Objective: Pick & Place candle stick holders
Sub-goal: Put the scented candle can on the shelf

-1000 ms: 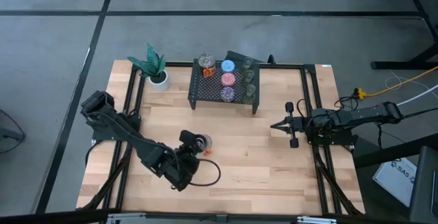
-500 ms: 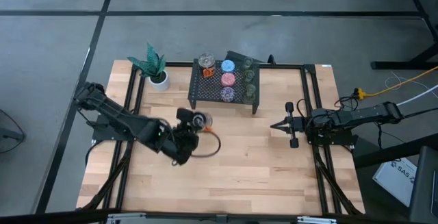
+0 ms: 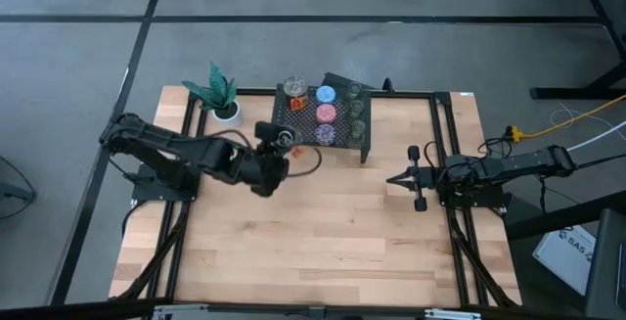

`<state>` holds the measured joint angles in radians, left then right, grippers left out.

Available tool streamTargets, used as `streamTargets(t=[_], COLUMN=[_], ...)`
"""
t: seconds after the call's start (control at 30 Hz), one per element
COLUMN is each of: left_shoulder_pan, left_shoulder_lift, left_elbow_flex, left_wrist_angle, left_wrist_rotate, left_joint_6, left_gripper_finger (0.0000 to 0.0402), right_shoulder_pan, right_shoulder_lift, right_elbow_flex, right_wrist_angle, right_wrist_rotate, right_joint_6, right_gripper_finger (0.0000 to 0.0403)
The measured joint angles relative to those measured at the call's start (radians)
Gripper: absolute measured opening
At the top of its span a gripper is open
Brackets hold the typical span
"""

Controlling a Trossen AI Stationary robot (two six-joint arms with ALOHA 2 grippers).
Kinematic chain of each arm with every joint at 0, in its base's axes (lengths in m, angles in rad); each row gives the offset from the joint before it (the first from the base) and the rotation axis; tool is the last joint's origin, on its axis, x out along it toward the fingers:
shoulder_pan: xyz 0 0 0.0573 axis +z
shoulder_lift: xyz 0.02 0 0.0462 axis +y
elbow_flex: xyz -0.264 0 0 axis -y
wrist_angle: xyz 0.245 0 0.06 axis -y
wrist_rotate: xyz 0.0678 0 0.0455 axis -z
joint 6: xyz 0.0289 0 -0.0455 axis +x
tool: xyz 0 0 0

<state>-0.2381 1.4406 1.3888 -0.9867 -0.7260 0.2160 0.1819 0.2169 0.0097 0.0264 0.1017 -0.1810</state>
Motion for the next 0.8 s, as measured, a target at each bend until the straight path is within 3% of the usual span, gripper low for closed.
streamTargets(t=[0.4, 0.67, 0.8], left_shoulder_pan=[0.209, 0.34, 0.367], left_shoulder_lift=[0.002, 0.03, 0.042], left_elbow_flex=[0.0, 0.0, 0.0], left_wrist_angle=[0.123, 0.123, 0.127], left_wrist_rotate=[0.125, 0.288, 0.308], left_joint_6=[0.173, 0.175, 0.18], left_gripper_finger=[0.0002, 0.0002, 0.0002], right_shoulder_pan=[0.0, 0.0, 0.0], right_shoulder_lift=[0.0, 0.0, 0.0], right_elbow_flex=[0.0, 0.0, 0.0], right_wrist_angle=[0.0, 0.0, 0.0], right_wrist_rotate=[0.0, 0.0, 0.0], right_joint_6=[0.0, 0.0, 0.0], right_gripper_finger=[0.0003, 0.0003, 0.0003])
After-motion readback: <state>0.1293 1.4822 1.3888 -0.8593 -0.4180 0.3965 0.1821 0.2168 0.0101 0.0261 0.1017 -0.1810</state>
